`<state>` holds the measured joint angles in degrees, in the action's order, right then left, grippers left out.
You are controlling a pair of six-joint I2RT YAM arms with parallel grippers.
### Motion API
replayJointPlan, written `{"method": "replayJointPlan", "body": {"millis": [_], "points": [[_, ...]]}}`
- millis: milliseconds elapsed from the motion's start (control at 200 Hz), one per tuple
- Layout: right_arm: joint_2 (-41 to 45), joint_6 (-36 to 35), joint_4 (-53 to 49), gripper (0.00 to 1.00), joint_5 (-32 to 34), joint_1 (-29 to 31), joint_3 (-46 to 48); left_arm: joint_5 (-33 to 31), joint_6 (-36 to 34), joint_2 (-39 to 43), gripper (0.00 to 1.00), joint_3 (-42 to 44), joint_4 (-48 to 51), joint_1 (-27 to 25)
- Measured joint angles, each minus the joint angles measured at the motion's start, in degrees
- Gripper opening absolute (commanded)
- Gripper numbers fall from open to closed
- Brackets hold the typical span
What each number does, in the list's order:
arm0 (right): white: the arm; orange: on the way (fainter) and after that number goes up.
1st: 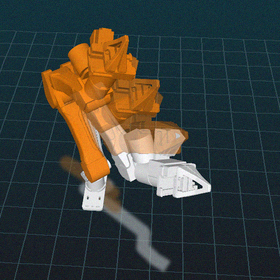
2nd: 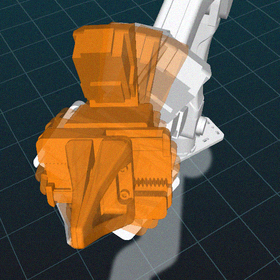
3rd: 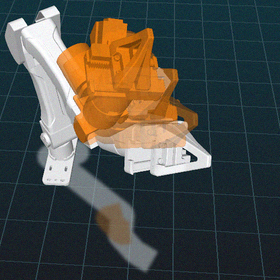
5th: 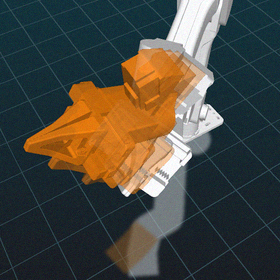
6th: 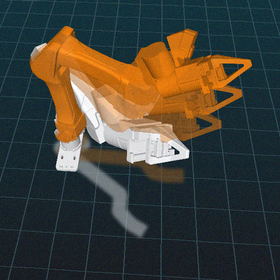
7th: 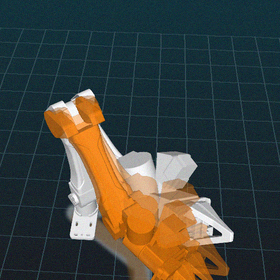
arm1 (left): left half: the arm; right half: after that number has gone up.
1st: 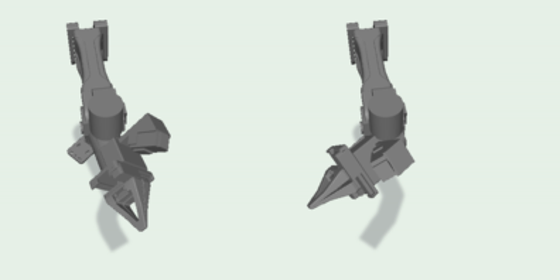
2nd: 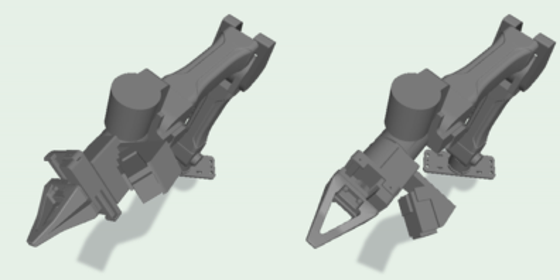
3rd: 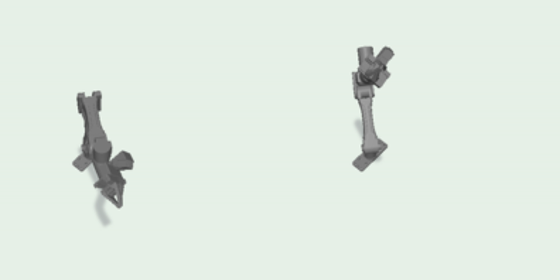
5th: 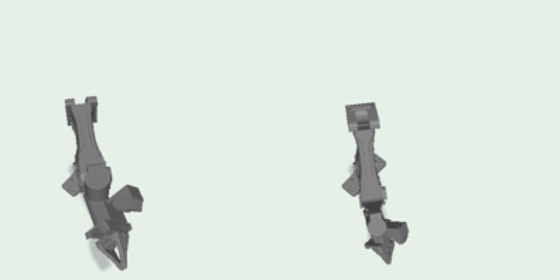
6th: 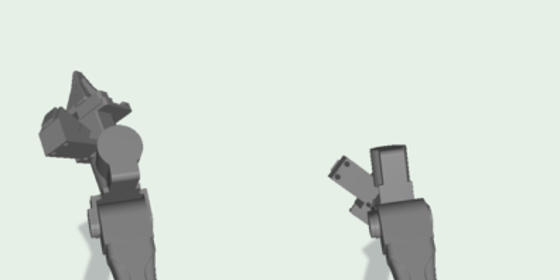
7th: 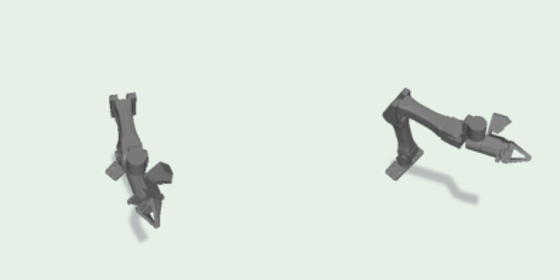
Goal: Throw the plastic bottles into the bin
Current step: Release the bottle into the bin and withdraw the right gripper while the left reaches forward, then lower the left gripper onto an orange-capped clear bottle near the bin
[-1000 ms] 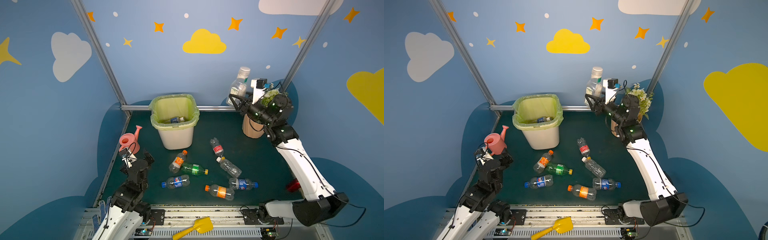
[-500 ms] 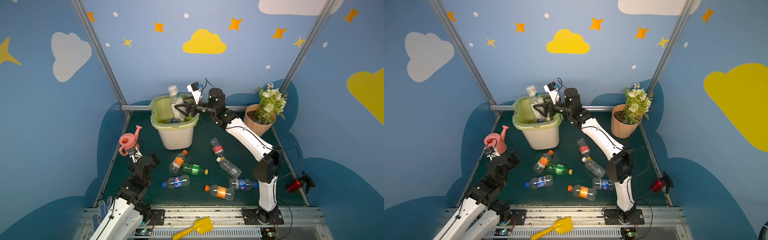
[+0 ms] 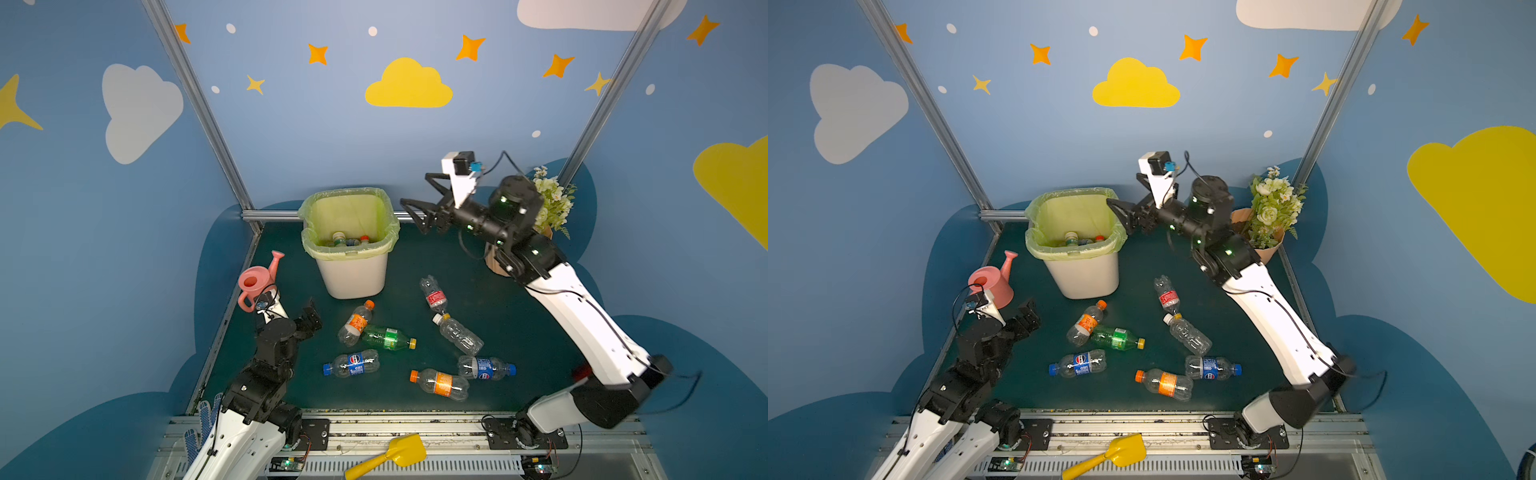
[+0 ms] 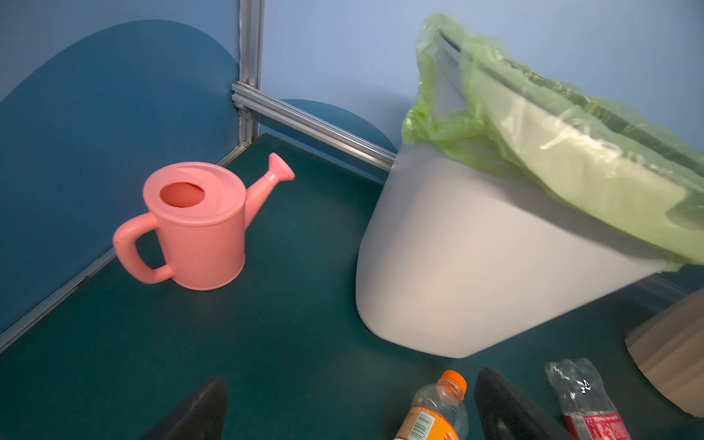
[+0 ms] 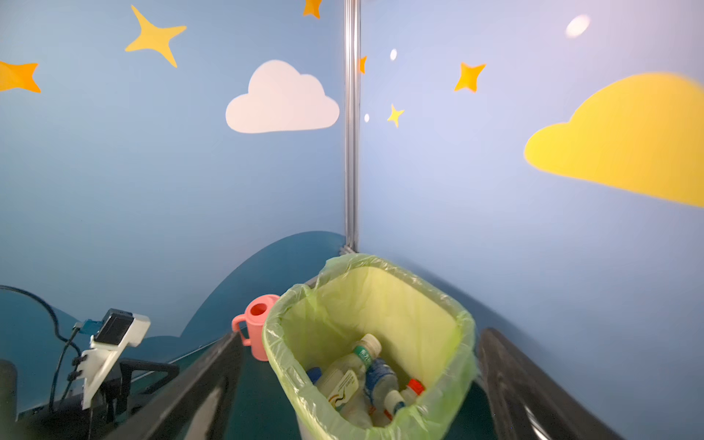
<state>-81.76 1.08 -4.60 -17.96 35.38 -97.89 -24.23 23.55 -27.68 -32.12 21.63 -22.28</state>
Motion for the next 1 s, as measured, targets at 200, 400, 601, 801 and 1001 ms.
{"method": "replayJointPlan", "body": {"millis": [200, 400, 601, 801, 1001], "points": [[8.61, 1.99, 3.26, 0.96, 4.15, -7.04, 20.63, -0.42, -2.38, -3.91, 1.00, -0.76, -0.04, -6.95], [11.02, 6.64, 0.87, 0.96, 8.55, -11.89, 40.92, -4.76, -4.11, -10.60, 1.00, -1.70, 0.74, -17.59], [15.17, 10.47, -0.07, 0.96, 9.86, -14.84, 49.72, -4.94, -4.31, -21.49, 1.00, -3.82, 2.45, -20.15], [14.23, 12.52, -1.05, 0.96, 9.97, -16.31, 50.95, -4.35, -4.50, -28.37, 1.00, -5.68, 4.35, -20.22], [12.96, 14.25, -1.68, 0.96, 9.88, -16.83, 52.48, -3.41, -4.83, -34.10, 1.00, -8.48, 5.70, -20.22]]}}
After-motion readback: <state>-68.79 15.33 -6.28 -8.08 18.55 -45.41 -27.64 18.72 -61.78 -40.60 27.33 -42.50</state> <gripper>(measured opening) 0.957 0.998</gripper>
